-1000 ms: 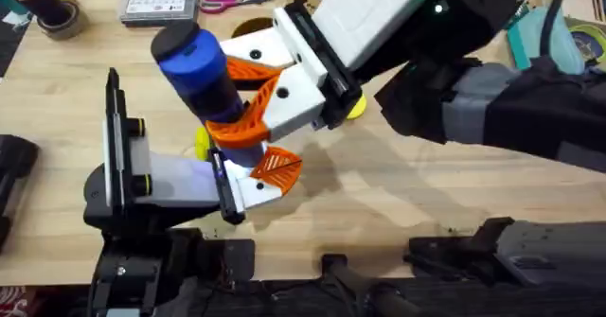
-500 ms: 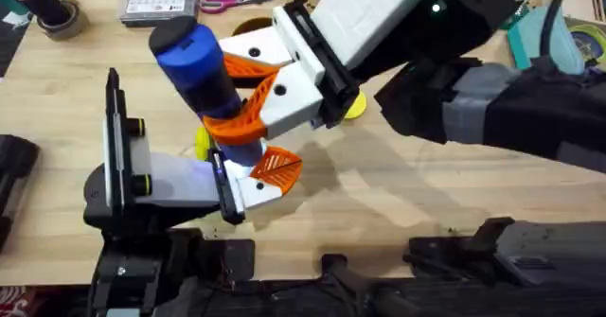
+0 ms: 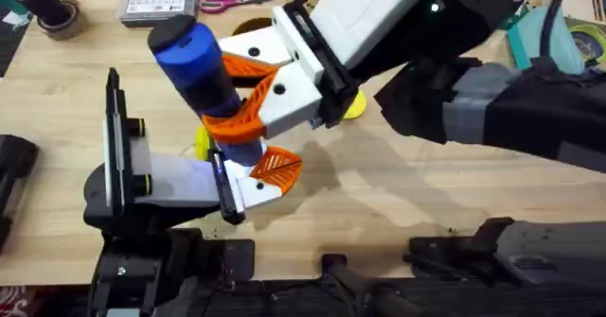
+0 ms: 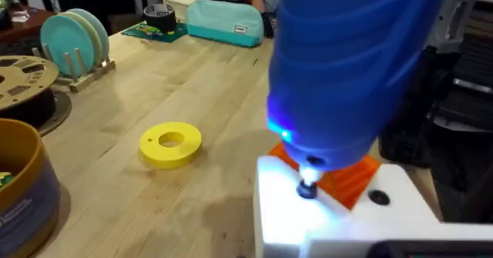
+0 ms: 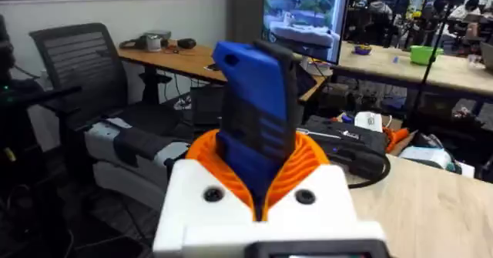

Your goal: Pick up the gripper from the table and insert it into the empty holder that is missing its gripper. Then pick up a screw, insert it into the mounting hole, and use the screwdriver to tighten it. Finally, clean up the table by picking up the vegetable and placing it into the bucket.

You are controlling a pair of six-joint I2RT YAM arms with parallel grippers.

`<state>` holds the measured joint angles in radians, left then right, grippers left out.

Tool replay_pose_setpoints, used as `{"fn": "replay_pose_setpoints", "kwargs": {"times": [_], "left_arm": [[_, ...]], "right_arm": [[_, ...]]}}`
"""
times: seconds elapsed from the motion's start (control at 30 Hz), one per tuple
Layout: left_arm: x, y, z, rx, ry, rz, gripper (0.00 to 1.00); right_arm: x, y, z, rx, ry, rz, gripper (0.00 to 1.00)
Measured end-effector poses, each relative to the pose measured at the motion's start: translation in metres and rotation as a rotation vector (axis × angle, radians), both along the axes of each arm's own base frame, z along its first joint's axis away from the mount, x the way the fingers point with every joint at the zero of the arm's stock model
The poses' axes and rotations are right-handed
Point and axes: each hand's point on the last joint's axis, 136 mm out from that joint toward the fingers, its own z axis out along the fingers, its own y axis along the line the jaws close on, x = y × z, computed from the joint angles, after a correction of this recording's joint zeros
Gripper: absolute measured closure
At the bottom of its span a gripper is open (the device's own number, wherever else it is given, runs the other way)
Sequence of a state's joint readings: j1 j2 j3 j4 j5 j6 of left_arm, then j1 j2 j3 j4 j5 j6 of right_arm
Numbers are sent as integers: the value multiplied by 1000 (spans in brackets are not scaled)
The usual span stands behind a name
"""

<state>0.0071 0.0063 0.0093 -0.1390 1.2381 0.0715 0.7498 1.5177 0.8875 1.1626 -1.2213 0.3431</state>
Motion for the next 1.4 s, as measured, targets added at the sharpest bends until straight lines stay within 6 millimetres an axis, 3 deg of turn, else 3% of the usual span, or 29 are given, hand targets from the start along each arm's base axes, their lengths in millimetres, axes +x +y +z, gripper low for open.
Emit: {"fn": "replay_pose_setpoints", "kwargs": {"times": [1.4], "left_arm": [[0, 0, 0, 0, 0, 2, 997]], "right_arm": [[0, 0, -3, 10, -22, -5, 977]]}}
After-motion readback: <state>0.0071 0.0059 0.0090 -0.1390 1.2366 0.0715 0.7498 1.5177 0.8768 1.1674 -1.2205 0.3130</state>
